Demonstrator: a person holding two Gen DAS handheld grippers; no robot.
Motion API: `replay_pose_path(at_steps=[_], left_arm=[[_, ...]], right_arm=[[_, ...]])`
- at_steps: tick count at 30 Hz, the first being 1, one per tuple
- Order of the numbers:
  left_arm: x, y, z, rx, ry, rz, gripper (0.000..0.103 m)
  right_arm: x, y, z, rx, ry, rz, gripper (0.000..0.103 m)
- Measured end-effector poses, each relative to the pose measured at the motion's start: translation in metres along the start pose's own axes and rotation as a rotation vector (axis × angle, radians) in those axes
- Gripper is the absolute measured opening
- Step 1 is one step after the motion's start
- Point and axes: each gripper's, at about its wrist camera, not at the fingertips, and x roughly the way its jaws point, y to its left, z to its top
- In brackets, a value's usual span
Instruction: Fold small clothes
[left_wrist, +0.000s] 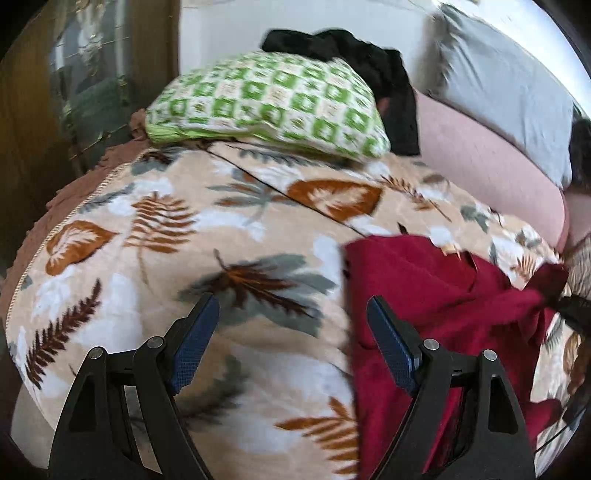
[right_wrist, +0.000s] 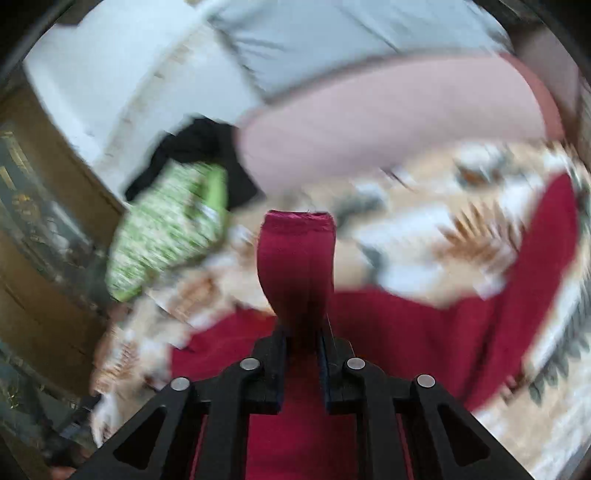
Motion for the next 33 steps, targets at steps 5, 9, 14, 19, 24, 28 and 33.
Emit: replay_pose_path(at_steps=[5, 9, 14, 19, 24, 28, 33], left_arm=[[0.019, -0.025, -0.010, 0.055, 0.034, -0.010, 0.083], [0.041, -0.036, -0.024, 0.073, 0.092, -0.007, 0.083], [0.065, -0.040, -0.041, 0.097, 0.154, 0.022, 0.082], [0.074, -0.039, -0.044, 0.071, 0.171, 0.005, 0.082], [0.077, -0.041, -0.042, 0.082, 0.173, -0.015, 0.083], [0.075, -0.039, -0.037, 0.080, 0.154, -0.015, 0.082], [0.080, -0.044, -0.034, 0.087, 0.160, -0.004, 0.082]], right_arm=[[-0.046, -0.043, -0.021, 0.008, -0.070, -0.165, 0.049], [-0.061, -0.014, -0.010, -0.050, -0.105, -0.070, 0.049], [0.015, 0.092, -0.017, -0.369, 0.037, 0.163, 0.049], [0.091, 0.162, -0.039, -0.583, 0.144, 0.206, 0.049], [0.136, 0.190, -0.056, -0.759, 0.178, 0.173, 0.037], [0.143, 0.198, -0.051, -0.745, 0.176, 0.169, 0.004], [0.146, 0.208, -0.029, -0.601, 0.090, 0.197, 0.000]])
